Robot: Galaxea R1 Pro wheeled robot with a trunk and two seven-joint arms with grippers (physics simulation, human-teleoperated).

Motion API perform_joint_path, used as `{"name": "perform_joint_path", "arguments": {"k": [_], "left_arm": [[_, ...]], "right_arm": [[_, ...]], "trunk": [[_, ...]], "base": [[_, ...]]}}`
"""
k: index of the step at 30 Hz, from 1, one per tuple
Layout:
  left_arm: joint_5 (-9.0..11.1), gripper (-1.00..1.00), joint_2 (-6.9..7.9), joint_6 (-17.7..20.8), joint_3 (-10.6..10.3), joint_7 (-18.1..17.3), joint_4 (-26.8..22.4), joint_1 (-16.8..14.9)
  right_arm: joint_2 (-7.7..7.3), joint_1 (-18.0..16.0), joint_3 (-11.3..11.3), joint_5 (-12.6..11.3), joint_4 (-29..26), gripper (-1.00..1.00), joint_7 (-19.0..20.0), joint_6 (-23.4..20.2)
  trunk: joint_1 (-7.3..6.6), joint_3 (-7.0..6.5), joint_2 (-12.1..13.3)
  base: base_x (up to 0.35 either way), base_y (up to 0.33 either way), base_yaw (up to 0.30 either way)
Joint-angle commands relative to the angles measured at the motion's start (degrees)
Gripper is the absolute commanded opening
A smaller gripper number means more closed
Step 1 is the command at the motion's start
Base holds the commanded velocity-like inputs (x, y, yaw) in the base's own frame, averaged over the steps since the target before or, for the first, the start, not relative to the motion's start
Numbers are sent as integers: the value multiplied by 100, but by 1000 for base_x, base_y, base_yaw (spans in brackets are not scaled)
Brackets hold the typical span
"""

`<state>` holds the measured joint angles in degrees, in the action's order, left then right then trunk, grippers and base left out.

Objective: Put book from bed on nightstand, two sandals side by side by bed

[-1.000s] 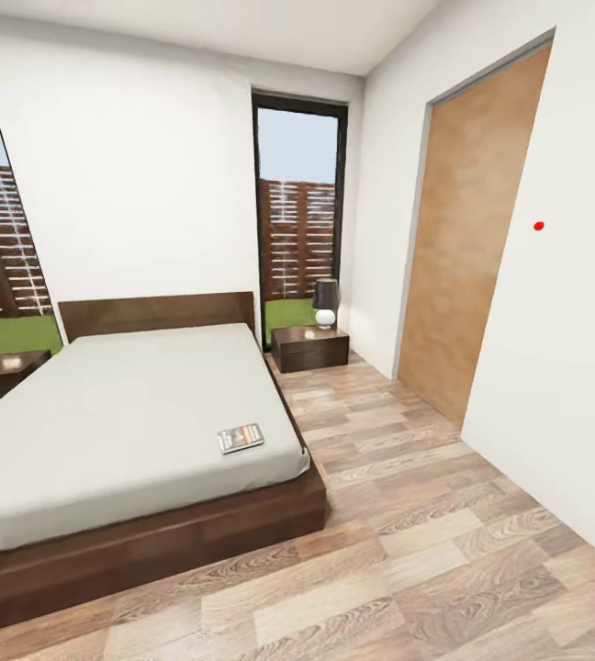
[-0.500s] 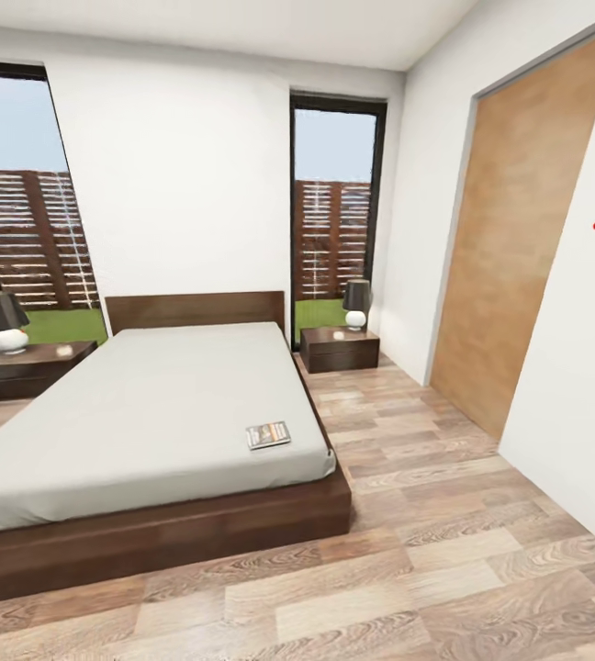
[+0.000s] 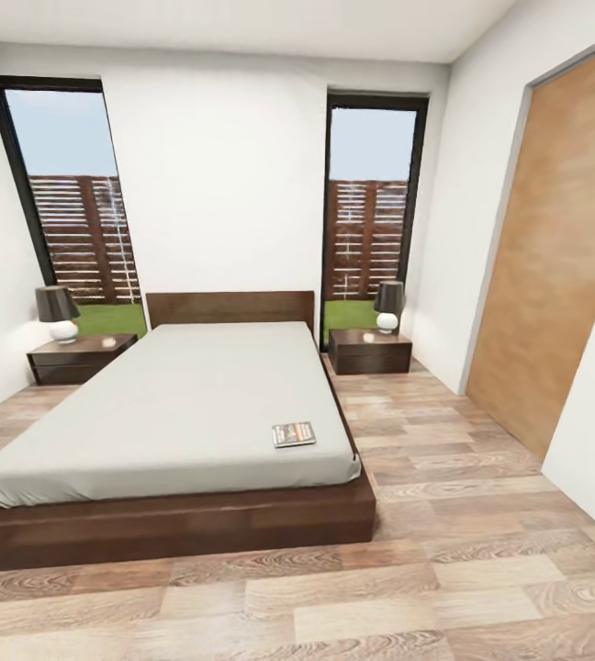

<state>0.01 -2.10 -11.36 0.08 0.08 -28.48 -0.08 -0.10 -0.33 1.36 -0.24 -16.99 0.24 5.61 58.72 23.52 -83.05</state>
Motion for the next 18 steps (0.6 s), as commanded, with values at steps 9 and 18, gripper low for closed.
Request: {"name": "perform_joint_path", "arguments": {"k": [9,18], "left_arm": [[1,100,0,-15,1,1,-3,-1],[0,100,-1,-16,1,1,-2,-1]], "right_arm": [[1,-2,13,-3,3,100,3,19],[1,-2,13,-3,3,100,3,19]], "trunk": [[1,5,-3],[1,5,-3]], "base": [[82,-1,237],[53,0,230]]}}
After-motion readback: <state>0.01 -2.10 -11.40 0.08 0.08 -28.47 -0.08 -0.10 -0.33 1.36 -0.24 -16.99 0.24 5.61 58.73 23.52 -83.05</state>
